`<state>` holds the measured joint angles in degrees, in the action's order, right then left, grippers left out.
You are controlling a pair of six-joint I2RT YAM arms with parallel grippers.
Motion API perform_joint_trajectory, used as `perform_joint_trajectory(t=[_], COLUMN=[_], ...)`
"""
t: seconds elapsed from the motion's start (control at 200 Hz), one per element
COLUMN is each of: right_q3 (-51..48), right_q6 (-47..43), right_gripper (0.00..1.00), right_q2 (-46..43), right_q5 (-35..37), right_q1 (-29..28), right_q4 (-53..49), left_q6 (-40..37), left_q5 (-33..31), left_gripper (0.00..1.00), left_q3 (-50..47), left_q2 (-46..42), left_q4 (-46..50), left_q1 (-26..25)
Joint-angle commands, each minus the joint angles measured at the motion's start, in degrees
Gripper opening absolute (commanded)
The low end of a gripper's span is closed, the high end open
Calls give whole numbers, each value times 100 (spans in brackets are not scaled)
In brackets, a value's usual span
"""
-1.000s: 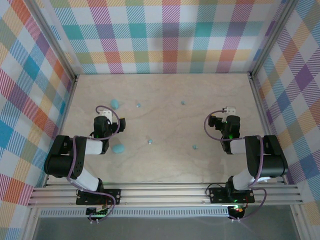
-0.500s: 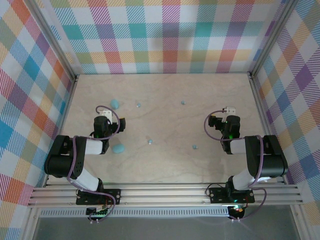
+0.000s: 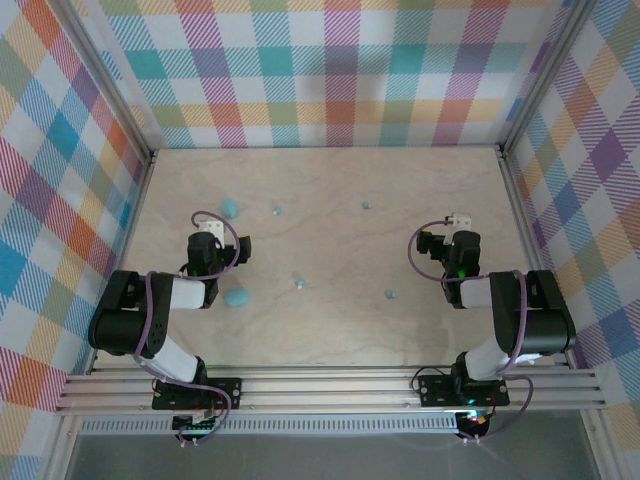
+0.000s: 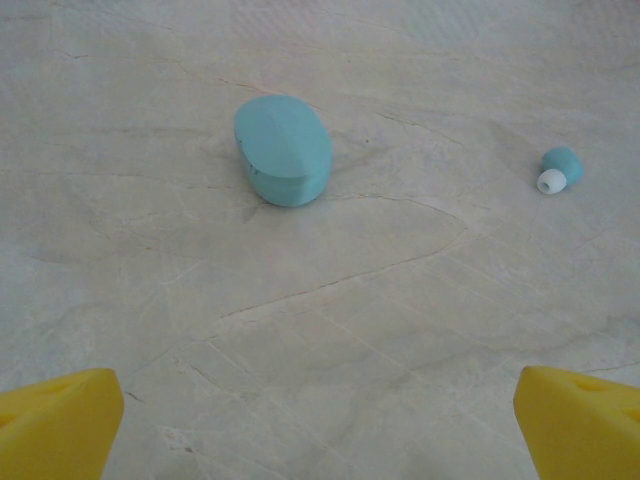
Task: Insert the wireless bluetooth earbuds into the charging case
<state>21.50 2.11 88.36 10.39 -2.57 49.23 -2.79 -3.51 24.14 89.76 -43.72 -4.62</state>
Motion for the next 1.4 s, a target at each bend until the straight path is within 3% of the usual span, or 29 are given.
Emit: perform_joint_trajectory(t=[0.0,0.305,0.475,0.535,0.62,0.72,0.78,0.94,1.115,1.25,1.395], right_q3=[65,65,52,89,4,1,119,1097,1699,2382,2851], right_q6=[26,26,30,99,37,-66,-85,488,938,1297,1323], right_gripper=[100,100,100,100,100,100,100,100,99,91,80], right_q2=[-47,-47,-69,-173,-190,-331,-637,-1387,-1403,-1267,-1118], right_q5=[-72,-72,-27,82,-20,-272,-310,-256,63,-358,-967], right_q1=[29,31,33,33,30,21,21,27,26,-29,-210], right_q4=[114,120,136,-38,120,42,-470,-3200,-4554,-5587,-6099], left_q6=[20,23,163,306,597,934,1046,1440,1721,2092,2539], left_q5=[53,52,-262,-578,-948,-294,-62,225,470,66,469], left_gripper=[100,100,100,100,100,100,100,100,91,86,80], left_q3=[24,25,91,295,888,1548,1906,3101,4759,5686,6303], left_q2=[-11,-11,-132,-415,-832,-1012,-978,-467,582,1433,2218], left_q4=[-201,-186,2,615,2192,3577,4211,5666,7136,7777,7930], left_q1=[89,85,83,87,124,303,356,427,445,460,471])
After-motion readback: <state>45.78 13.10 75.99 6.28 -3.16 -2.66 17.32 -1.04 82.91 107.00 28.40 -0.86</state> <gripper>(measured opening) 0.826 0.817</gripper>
